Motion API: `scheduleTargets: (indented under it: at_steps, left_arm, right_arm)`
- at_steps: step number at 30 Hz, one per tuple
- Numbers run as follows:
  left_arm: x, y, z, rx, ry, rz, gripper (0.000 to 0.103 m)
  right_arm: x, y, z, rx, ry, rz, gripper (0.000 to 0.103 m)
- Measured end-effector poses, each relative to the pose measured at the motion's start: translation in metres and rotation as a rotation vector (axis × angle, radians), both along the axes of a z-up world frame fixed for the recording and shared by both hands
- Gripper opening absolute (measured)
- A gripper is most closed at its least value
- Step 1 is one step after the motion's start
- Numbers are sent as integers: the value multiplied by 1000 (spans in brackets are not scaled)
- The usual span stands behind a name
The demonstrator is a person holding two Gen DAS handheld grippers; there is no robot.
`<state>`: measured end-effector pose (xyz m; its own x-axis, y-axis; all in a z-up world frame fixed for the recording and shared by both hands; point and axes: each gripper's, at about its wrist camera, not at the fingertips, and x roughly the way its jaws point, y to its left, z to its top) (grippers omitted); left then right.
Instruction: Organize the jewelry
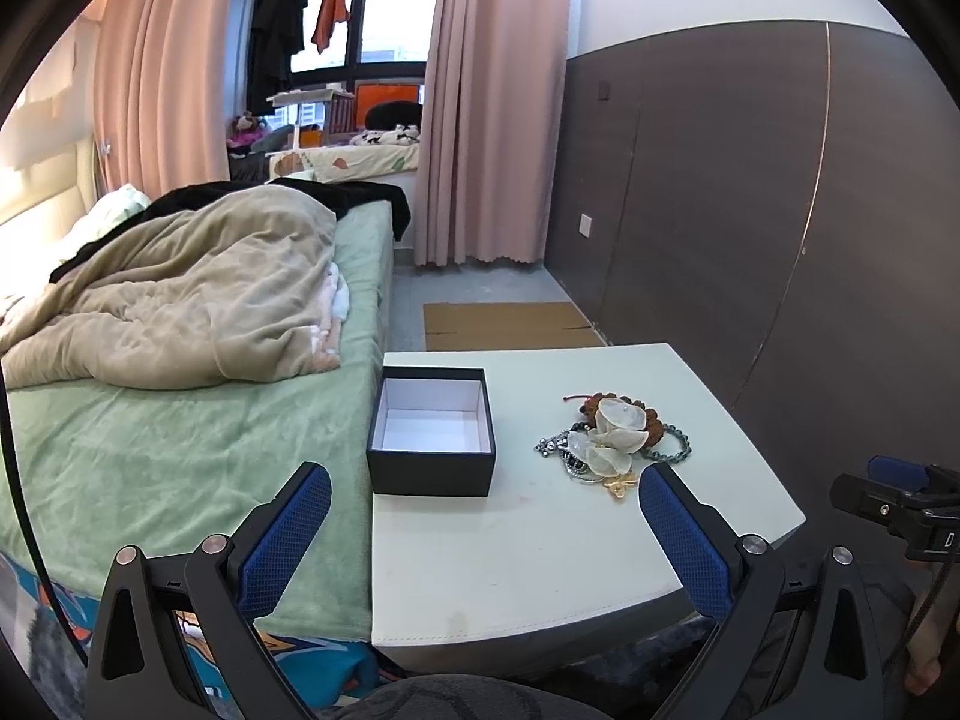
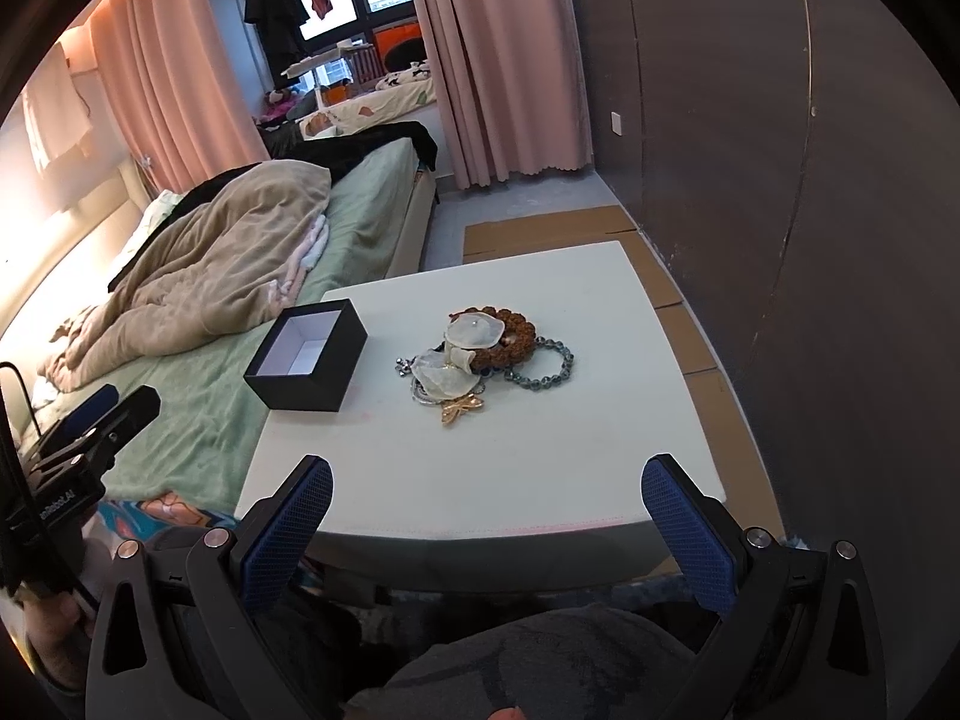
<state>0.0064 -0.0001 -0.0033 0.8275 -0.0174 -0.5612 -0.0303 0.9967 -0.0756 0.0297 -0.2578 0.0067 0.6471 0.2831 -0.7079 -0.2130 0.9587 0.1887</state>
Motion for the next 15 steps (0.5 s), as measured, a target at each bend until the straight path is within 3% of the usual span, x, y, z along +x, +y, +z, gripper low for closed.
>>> scheduleTargets:
  at_steps: [15]
  left_arm:
    - [-1,3,-1,-2,-1,1,102]
  right_arm:
    - [1,-4,-3,-8,-7,-15,103]
